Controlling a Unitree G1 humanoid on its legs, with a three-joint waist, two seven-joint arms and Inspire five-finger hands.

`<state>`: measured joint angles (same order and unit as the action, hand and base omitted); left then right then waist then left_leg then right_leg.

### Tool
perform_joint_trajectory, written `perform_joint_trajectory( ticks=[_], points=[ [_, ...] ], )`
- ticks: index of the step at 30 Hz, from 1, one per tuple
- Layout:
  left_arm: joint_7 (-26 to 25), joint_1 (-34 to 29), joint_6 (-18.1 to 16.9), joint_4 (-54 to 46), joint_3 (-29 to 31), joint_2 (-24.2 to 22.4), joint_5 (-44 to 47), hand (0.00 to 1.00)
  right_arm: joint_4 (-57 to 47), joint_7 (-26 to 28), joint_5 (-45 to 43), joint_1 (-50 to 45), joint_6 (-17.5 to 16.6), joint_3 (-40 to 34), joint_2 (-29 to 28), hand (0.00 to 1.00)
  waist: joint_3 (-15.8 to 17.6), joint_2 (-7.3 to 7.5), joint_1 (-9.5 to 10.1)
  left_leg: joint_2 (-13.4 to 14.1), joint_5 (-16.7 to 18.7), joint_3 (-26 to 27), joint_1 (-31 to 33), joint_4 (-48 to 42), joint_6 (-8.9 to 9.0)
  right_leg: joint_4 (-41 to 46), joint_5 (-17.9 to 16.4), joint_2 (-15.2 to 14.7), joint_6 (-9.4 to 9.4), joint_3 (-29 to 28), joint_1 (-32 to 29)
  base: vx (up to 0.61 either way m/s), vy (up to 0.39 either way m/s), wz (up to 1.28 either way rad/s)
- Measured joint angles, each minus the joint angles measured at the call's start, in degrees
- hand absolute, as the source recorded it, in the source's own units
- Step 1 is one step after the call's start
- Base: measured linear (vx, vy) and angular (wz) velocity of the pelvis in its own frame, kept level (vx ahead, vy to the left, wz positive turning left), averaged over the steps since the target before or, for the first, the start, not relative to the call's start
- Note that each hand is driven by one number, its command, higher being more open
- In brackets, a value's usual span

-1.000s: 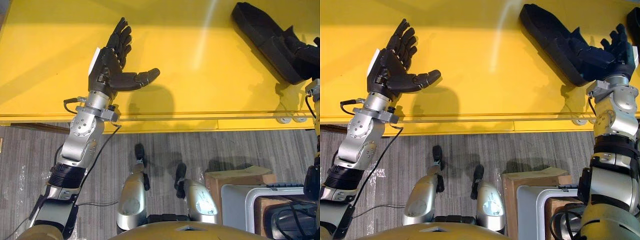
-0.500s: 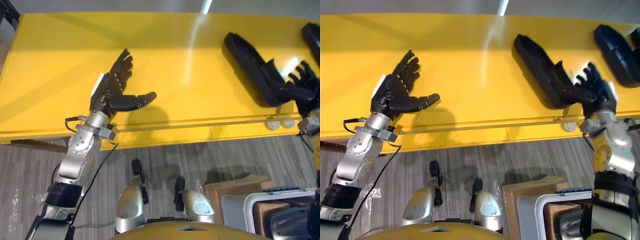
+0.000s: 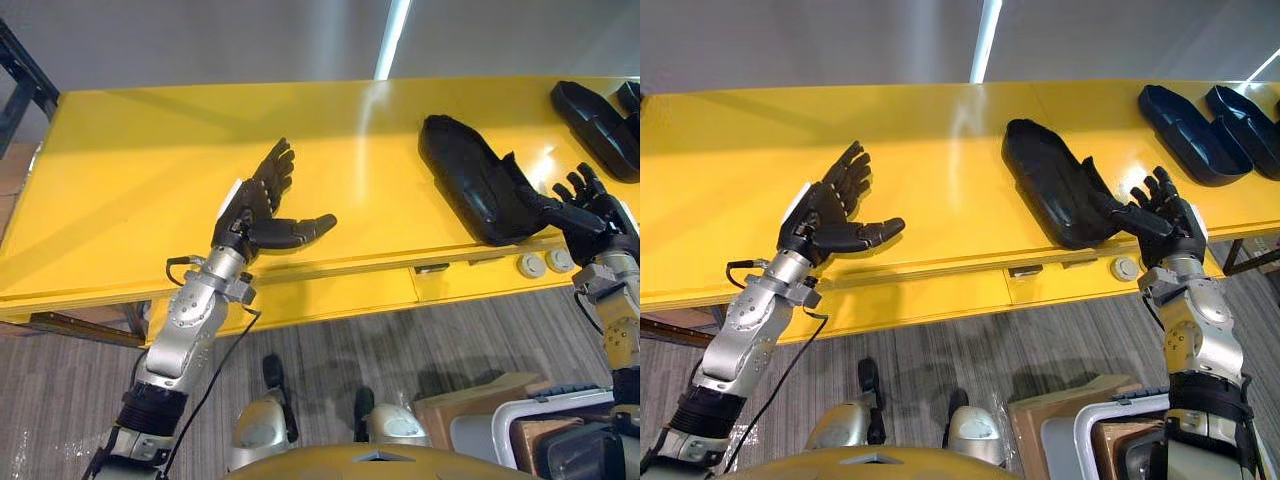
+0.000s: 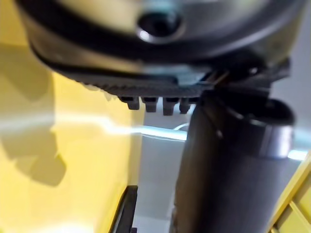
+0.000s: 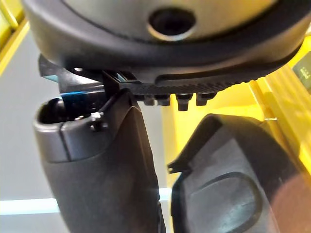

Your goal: Walk over and take three plastic housings, then place them on the shelf

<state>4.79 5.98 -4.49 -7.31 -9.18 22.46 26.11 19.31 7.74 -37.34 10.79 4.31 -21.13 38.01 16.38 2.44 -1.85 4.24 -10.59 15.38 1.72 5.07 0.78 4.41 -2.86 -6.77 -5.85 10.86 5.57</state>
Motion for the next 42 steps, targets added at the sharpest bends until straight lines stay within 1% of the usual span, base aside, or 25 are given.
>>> perform_joint_trajectory(
  ticks=[2,6,11,12,14,15,16,17,18,19,20,21,22,24,25,26,28,30,32,33,34,35,39,42],
  points=[
    [-0.90,0.00,0.50,-0.05,-0.85,-0.99,-0.01,1.00,-1.78,-1.53,0.09,0.30,-0.57,0.00,-0.03,1.00,-0.33,-0.59,0.08,-0.11,-0.21,-0.36,0.01,0.00,-0.24,-0.04,0.10,-0.02,-0.16,0.26,0.19,-0.01,0.018,0.07],
    [-1.78,-0.01,1.56,-0.05,-2.10,-2.11,-0.79,1.00,-1.92,-3.84,0.16,2.43,-2.44,0.08,-0.32,1.00,-0.61,-1.08,0.15,-0.36,-0.52,-1.27,0.23,0.00,-0.39,-0.47,0.39,-0.10,-0.46,1.07,0.62,-0.02,0.029,0.12],
    [-2.05,-0.09,2.08,-0.06,-2.44,-2.37,-1.77,1.00,-1.89,-6.18,0.10,6.24,-8.25,1.65,-2.27,1.00,-0.73,-1.30,0.31,-0.63,-1.01,-2.16,0.81,-0.01,-0.61,-0.48,0.42,-0.17,-0.50,1.75,0.51,-0.03,0.036,0.10],
    [-2.07,-0.11,2.04,-0.12,-2.41,-2.37,-1.77,1.00,-2.05,-6.63,0.12,7.25,-11.00,2.28,-2.33,1.00,-0.75,-1.38,0.64,-0.71,-1.06,-2.36,0.91,-0.01,-0.58,-0.46,0.42,-0.22,-0.50,1.96,0.52,-0.01,0.025,0.06],
    [-2.08,-0.13,1.96,-0.12,-2.37,-2.37,-1.73,1.00,-2.32,-6.84,0.37,7.69,-11.66,2.27,-2.33,1.00,-0.75,-1.40,0.74,-0.72,-1.07,-2.40,0.94,-0.01,-0.57,-0.47,0.42,-0.22,-0.49,2.01,0.52,-0.01,0.019,0.04],
    [-2.07,-0.44,1.24,-0.32,-2.31,-2.36,-1.70,1.00,-4.73,-8.26,1.25,8.19,-13.10,2.18,-2.33,1.00,-0.73,-1.45,0.90,-0.73,-1.08,-2.51,1.05,-0.02,-0.55,-0.49,0.39,-0.23,-0.45,2.15,0.46,0.00,0.000,0.00],
    [-2.10,-1.65,0.54,-1.81,-1.99,-2.35,-1.61,1.00,-7.41,-9.03,3.00,8.12,-13.83,1.99,-2.33,1.00,-0.73,-1.45,0.75,-0.73,-1.08,-2.49,1.24,-0.07,-0.56,-0.50,0.38,-0.22,-0.43,2.14,0.20,0.00,0.000,0.00],
    [-2.06,-3.11,-0.79,-3.67,-1.77,-2.34,-1.43,1.00,-10.19,-9.29,5.86,7.76,-14.55,1.39,-2.32,1.00,-0.74,-1.47,0.39,-0.73,-1.08,-2.45,1.59,-0.20,-0.56,-0.49,0.37,-0.23,-0.43,2.09,-0.41,0.00,0.000,0.00],
    [-2.05,-3.78,-1.43,-4.77,-1.67,-2.34,-1.40,1.00,-11.62,-9.23,6.81,7.41,-14.97,1.10,-2.32,1.00,-0.74,-1.47,0.19,-0.72,-1.10,-2.43,1.77,-0.21,-0.58,-0.50,0.38,-0.22,-0.43,2.07,-0.57,0.00,0.000,0.00],
    [-1.89,-4.47,-2.31,-6.11,-1.70,-2.35,-1.39,1.00,-13.73,-8.94,7.88,6.24,-15.31,0.36,-2.32,1.00,-0.74,-1.46,0.15,-0.72,-1.10,-2.30,1.83,-0.22,-0.61,-0.48,0.40,-0.23,-0.43,1.88,-0.55,0.05,0.000,-0.03],
    [-1.53,-5.01,-3.54,-8.12,-1.68,-2.34,-1.38,1.00,-17.07,-7.96,10.16,2.87,-15.86,-1.16,-2.32,1.00,-0.75,-1.45,0.00,-0.73,-1.10,-2.14,1.64,-0.24,-0.66,-0.46,0.48,-0.26,-0.41,1.68,-0.57,0.04,-0.001,-0.04],
    [-1.53,-5.10,-3.82,-8.52,-1.66,-2.33,-1.38,1.00,-17.66,-7.80,10.59,2.18,-15.96,-1.39,-2.32,1.00,-0.75,-1.45,-0.03,-0.73,-1.13,-2.08,1.63,-0.24,-0.71,-0.46,0.48,-0.27,-0.40,1.63,-0.57,0.06,-0.008,-0.11],
    [-1.55,-6.10,-5.56,-10.74,-1.38,-2.35,-1.37,1.00,-20.16,-6.55,12.97,-1.59,-16.14,-2.54,-2.32,1.00,-0.76,-1.43,-0.42,-0.67,-1.37,-1.53,1.50,-0.23,-1.05,-0.46,0.49,-0.29,-0.41,1.28,-0.51,0.05,-0.012,-0.12],
    [-1.50,-6.93,-6.68,-12.50,-1.28,-2.36,-1.38,1.00,-21.81,-5.13,14.75,-5.93,-16.38,-3.97,-2.32,1.00,-0.76,-1.43,-1.33,-0.68,-1.30,-1.36,1.32,-0.21,-1.05,-0.46,0.48,-0.33,-0.41,1.18,-0.40,0.04,-0.008,-0.13],
    [-1.51,-7.32,-7.06,-13.34,-1.25,-2.38,-1.38,1.00,-22.45,-4.14,14.94,-9.40,-16.45,-5.12,-2.32,1.00,-0.76,-1.42,-1.65,-0.55,-0.80,-0.67,1.00,-0.17,-0.58,-0.45,0.49,-0.33,-0.42,0.50,-0.48,0.00,0.004,-0.30],
    [-1.48,-8.00,-7.42,-13.54,-1.27,-2.46,-1.38,1.00,-22.55,-3.25,15.29,-12.22,-16.50,-6.39,-2.32,1.00,-0.79,-1.44,-2.01,-0.40,-0.23,0.37,0.50,0.00,-0.48,-0.47,0.49,-0.34,-0.46,-0.33,-0.49,0.00,0.007,-0.35],
    [-1.48,-9.36,-7.64,-13.52,-1.27,-2.62,-1.38,1.00,-22.56,-2.24,16.46,-16.08,-17.25,-8.62,-2.33,1.00,-0.79,-1.43,-3.12,-0.34,0.01,1.22,0.17,0.02,-0.53,-0.61,0.33,-0.40,-0.42,-1.15,-0.67,-0.01,0.016,-0.33],
    [-1.46,-10.44,-7.63,-13.49,-1.34,-3.06,-1.39,1.00,-23.22,-1.61,16.68,-20.06,-18.05,-11.23,-2.61,1.00,-0.81,-1.42,-3.67,-0.02,0.20,2.62,0.23,0.02,-0.38,-0.92,0.03,-0.28,-0.46,-2.48,-1.62,-0.02,0.018,-0.36],
    [-1.59,-11.74,-7.62,-13.45,-1.63,-3.41,-1.38,1.00,-25.34,-1.67,16.69,-24.26,-20.03,-13.82,-5.29,1.00,-1.35,-1.20,-4.86,0.51,0.26,3.78,1.08,0.00,-0.25,-1.55,0.45,-0.01,-1.02,-3.43,-2.75,0.01,-0.003,-0.27],
    [-1.62,-11.87,-7.62,-13.43,-1.90,-3.43,-1.38,1.00,-25.92,-1.78,16.69,-25.18,-20.55,-14.23,-6.12,1.00,-1.55,-1.10,-5.06,0.60,0.27,3.98,1.31,-0.02,-0.24,-1.60,0.69,0.03,-1.15,-3.58,-3.10,0.01,-0.005,-0.18],
    [-1.63,-12.27,-7.62,-13.44,-2.45,-3.44,-1.38,1.00,-26.84,-1.91,16.68,-26.74,-21.79,-14.45,-7.61,1.00,-2.04,-0.90,-5.72,0.71,0.28,4.27,1.81,-0.04,-0.23,-1.57,1.26,0.12,-1.52,-3.83,-3.62,0.04,-0.003,-0.15],
    [-1.75,-12.36,-7.61,-13.40,-2.99,-3.45,-1.38,1.00,-27.50,-1.92,16.69,-27.87,-22.86,-14.45,-8.54,1.00,-2.03,-0.72,-6.14,0.76,0.33,4.64,1.85,-0.16,-0.21,-1.69,1.80,0.14,-1.21,-4.13,-3.75,0.05,0.006,-0.14],
    [-1.80,-12.36,-7.61,-13.40,-3.81,-3.45,-1.37,1.00,-29.25,-1.81,16.82,-30.34,-25.25,-14.42,-11.07,1.00,-2.02,-0.58,-6.26,0.84,0.51,5.26,2.03,-0.17,-0.23,-1.68,2.22,0.20,-1.32,-4.88,-4.28,0.02,0.013,-0.08],
    [-2.29,-12.38,-7.61,-13.39,-3.82,-3.40,-1.26,1.00,-29.15,-1.26,18.94,-31.46,-26.02,-14.18,-11.97,1.00,-2.02,-0.57,-6.11,0.84,0.68,5.29,2.35,-0.03,-0.46,-1.66,2.11,0.19,-1.34,-4.90,-4.61,-0.02,0.026,0.00]
  ],
)
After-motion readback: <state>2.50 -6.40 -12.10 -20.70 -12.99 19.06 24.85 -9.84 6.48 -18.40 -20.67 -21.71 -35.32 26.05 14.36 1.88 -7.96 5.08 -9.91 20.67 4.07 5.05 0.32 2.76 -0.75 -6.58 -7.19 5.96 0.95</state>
